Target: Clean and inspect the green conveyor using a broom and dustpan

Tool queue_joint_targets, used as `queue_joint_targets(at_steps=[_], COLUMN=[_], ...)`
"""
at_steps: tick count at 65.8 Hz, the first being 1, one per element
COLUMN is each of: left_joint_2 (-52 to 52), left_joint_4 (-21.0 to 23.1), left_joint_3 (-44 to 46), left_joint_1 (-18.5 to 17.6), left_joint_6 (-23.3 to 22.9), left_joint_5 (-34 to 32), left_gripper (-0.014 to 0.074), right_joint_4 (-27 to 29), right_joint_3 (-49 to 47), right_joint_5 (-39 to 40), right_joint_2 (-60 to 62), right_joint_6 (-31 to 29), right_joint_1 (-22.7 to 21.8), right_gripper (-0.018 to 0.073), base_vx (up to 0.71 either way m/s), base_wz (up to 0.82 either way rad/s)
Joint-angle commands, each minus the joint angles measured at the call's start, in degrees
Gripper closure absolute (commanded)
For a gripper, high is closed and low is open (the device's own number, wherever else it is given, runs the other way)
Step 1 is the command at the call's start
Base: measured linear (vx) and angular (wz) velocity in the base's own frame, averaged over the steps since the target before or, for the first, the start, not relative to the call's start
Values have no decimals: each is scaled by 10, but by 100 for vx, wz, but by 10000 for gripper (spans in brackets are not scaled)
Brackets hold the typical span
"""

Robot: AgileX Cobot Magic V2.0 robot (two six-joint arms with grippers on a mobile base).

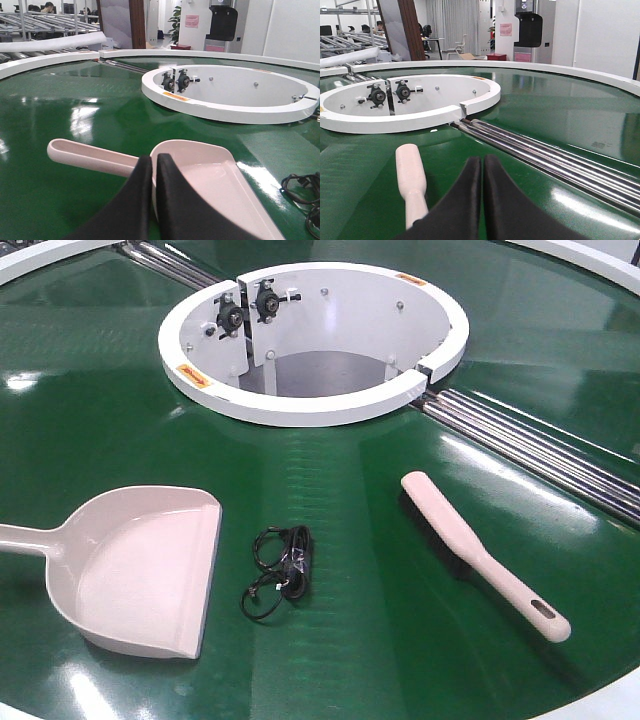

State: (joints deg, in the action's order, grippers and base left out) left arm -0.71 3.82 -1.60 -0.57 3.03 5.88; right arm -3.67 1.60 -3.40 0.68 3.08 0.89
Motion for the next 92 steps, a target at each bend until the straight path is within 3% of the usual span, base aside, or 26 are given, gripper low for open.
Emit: queue_joint_targets(at_steps=[1, 66, 74, 80, 92], left_joint_2=[-9, -8, -8, -8, 53], left_joint_4=[1, 1, -24, -25, -25], left_joint_3=[-5, -5, -3, 29, 168], left_joint_1=[0, 0, 0, 0, 0], left_joint_6=[0, 0, 14, 14, 17], left_joint_5=[-48, -48, -119, -146, -53], left_gripper=[603, 603, 603, 603, 603], right_joint_4=[-5, -5, -5, -5, -5], right_joint_3=[2, 2, 2, 2, 2], right_joint_5=[44, 44, 44, 44, 44], right_joint_2=[6, 6, 6, 6, 6], right_joint_6=[-1, -1, -1, -1, -1], right_joint_1=[-1, -1, -1, -1, -1], right_gripper=[568, 568, 568, 568, 568], base_vx=[0, 0, 0, 0, 0], base_wz=[0, 0, 0, 0, 0])
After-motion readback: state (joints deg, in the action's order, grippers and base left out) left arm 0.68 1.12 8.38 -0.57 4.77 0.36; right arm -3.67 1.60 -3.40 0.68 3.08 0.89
